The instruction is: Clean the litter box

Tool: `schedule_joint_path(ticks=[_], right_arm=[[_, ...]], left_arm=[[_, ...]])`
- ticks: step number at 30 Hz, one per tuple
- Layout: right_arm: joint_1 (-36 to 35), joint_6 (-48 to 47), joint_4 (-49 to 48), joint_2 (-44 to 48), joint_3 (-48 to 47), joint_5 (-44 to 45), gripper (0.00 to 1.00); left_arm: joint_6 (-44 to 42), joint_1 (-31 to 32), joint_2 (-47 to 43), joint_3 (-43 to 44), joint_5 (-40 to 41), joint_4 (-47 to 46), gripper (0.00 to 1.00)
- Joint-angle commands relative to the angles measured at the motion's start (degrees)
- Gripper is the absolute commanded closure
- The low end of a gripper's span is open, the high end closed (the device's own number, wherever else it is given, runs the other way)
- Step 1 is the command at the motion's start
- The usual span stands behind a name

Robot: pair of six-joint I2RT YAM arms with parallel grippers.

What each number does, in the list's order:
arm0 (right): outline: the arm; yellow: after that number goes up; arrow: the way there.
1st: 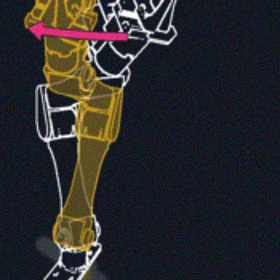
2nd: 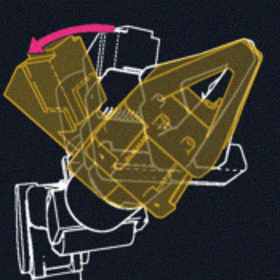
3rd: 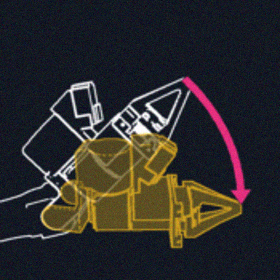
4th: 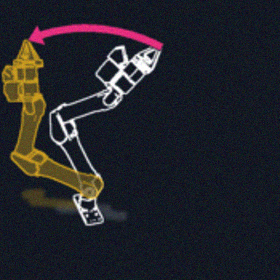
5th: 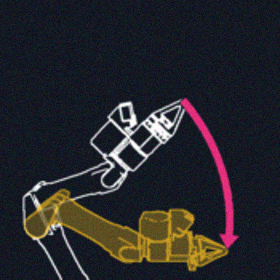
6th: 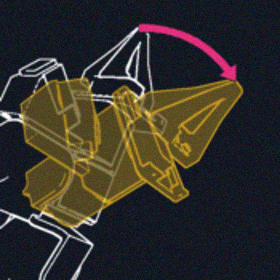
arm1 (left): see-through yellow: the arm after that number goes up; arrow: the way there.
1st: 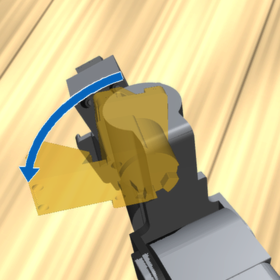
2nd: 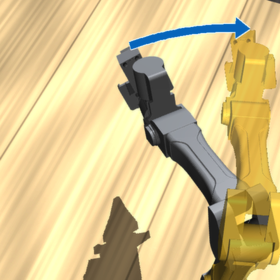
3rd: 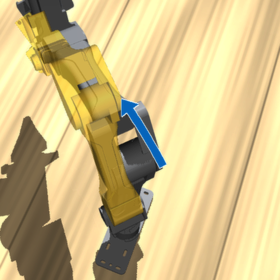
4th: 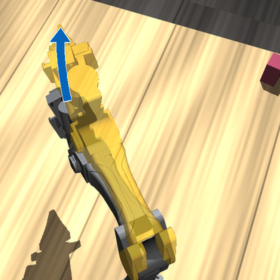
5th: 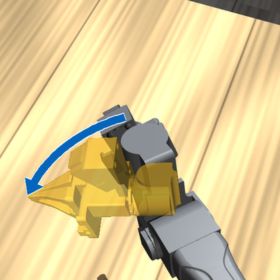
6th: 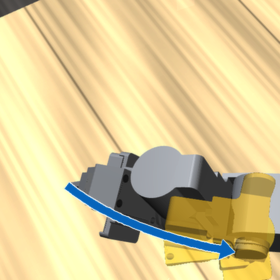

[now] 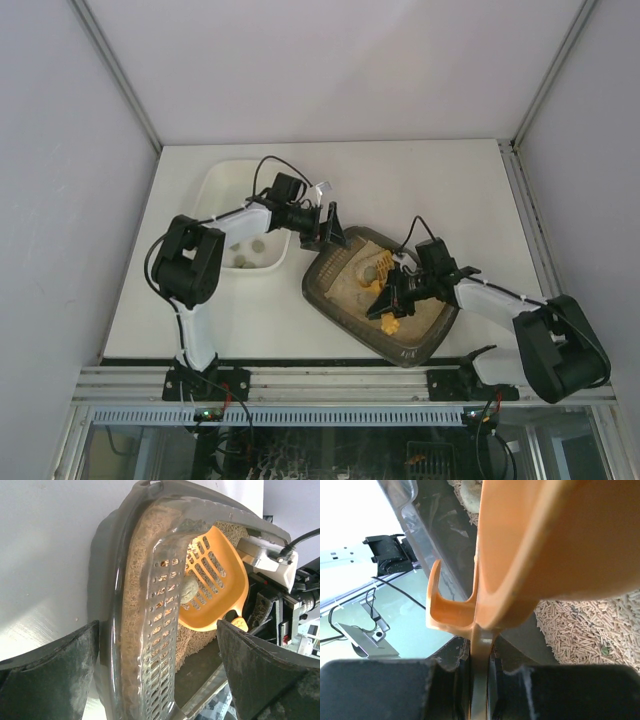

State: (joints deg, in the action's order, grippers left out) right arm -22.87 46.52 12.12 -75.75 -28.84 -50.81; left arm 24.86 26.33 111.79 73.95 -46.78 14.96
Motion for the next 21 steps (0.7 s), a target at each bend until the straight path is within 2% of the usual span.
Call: schedule_joint_path(ticks=[1, 10, 17, 21], right_arm=[[0.7, -2.5, -2.1, 4.7, 0.6, -1.6, 1.00], [0.7, -1.6, -10.1, 10.7, 6.6, -1.4, 1.00], [0.6, -1.4, -18.3, 15.7, 13.2, -0.8, 1.00], [0.3, -3.4, -18.7, 17.0, 14.1, -0.7, 1.00]], left_arm=[[-5.2, 0.0, -2.4, 5.9, -2.0, 5.6, 0.00], [-13.4, -0.1, -7.6, 11.2, 1.2, 17.5, 0.00], [-16.1, -0.1, -12.6, 6.3, 2.5, 20.0, 0.00], [-19.7, -0.1, -16.7, 3.1, 5.2, 22.5, 0.00]])
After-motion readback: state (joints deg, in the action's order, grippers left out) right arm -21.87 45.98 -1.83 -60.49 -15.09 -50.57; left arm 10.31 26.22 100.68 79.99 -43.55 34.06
